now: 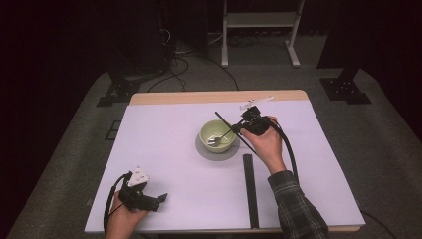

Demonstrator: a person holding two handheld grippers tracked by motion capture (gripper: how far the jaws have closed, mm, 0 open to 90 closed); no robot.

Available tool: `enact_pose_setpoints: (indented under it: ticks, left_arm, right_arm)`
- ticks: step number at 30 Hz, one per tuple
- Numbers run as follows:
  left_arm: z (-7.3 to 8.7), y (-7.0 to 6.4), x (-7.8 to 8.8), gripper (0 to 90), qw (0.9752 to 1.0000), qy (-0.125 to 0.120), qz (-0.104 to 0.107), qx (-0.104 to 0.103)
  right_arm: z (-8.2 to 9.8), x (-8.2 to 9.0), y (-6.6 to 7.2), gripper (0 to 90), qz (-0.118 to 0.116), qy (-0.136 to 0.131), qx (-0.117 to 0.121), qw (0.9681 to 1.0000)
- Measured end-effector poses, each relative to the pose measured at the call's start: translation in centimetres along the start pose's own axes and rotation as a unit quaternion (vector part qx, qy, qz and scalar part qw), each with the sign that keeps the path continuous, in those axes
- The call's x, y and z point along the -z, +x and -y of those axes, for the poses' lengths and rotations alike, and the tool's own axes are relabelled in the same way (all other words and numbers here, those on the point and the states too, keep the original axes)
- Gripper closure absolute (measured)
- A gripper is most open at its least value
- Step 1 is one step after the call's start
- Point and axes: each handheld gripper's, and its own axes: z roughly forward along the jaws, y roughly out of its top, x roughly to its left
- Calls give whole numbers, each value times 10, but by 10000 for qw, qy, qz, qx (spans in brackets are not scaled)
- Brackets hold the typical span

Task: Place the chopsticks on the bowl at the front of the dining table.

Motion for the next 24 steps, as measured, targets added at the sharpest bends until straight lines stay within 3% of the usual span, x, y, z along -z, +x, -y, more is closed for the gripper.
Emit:
enact_pose_setpoints:
  ticks: [24]
  left_arm:
    - [0, 0, 0, 0, 10000, 12, 9, 6]
  right_arm:
    - [-28, -24, 11, 860, -63, -53, 13, 10000]
